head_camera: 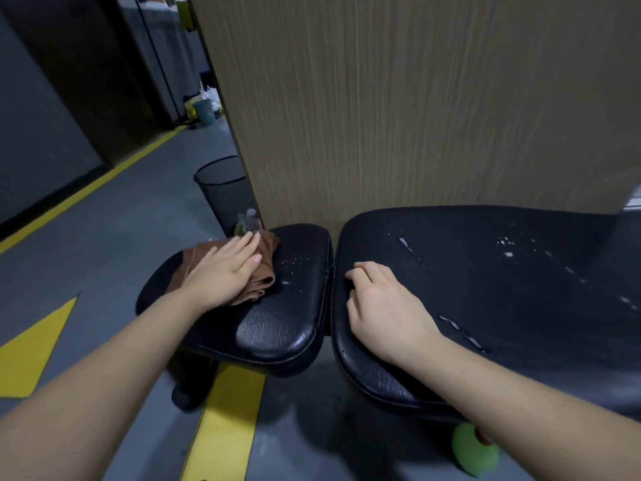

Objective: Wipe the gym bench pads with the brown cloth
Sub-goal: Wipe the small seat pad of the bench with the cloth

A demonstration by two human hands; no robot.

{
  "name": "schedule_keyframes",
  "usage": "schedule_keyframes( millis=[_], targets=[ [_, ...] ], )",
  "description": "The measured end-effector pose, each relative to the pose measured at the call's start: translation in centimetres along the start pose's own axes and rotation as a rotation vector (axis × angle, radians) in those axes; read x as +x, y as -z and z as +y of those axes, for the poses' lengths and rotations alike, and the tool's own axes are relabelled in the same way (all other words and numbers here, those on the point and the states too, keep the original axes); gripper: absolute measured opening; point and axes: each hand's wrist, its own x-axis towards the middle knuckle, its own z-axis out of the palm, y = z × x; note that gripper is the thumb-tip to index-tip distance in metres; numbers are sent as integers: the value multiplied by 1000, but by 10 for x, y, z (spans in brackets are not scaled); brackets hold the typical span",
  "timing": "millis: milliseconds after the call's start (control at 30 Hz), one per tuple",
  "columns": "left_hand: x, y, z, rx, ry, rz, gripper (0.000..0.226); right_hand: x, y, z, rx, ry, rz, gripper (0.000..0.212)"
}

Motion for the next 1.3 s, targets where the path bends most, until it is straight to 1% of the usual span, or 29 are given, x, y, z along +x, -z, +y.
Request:
schedule_keyframes(
  millis=[133,267,300,400,500,633,733,867,1000,1067,1167,1233,1300],
  targets=[
    [-47,-4,2,-8,-61,-33,58,-2,0,2,19,18,-14,40],
    [-75,-4,7,-33,-92,-53,75,-3,-1,2,30,10,-7,41],
    [-76,-6,10,-21,-81,-42,76,-3,-2,2,26,11,-11,42],
    [-60,-9,25,-4,-25,-4,70,-2,-5,2,7,5,-12,40],
    [-24,-9,35,13,-17,22,64,-1,-4,0,-15,5,3,32],
    [25,-5,35,5,32,22,58,2,1,1,-15,4,-11,29],
    [38,-4,36,0,48,13,57,4,4,2,-8,-8,-31,30],
    [20,-3,35,6,-35,-8,55,2,6,0,-7,-13,-48,32],
    [-21,-6,37,2,-107,-31,55,-1,3,-2,-20,-6,-61,39],
    [-44,-10,41,9,-101,-31,57,-2,3,-1,8,-15,-51,43],
    [-61,-13,52,-22,-35,-55,59,-2,4,1,67,-36,-35,46],
    [-60,-16,59,-17,-7,-46,60,-2,4,0,61,-30,-37,46],
    [-51,-16,65,3,-23,-18,60,-2,4,-1,44,-27,-31,44]
  ],
)
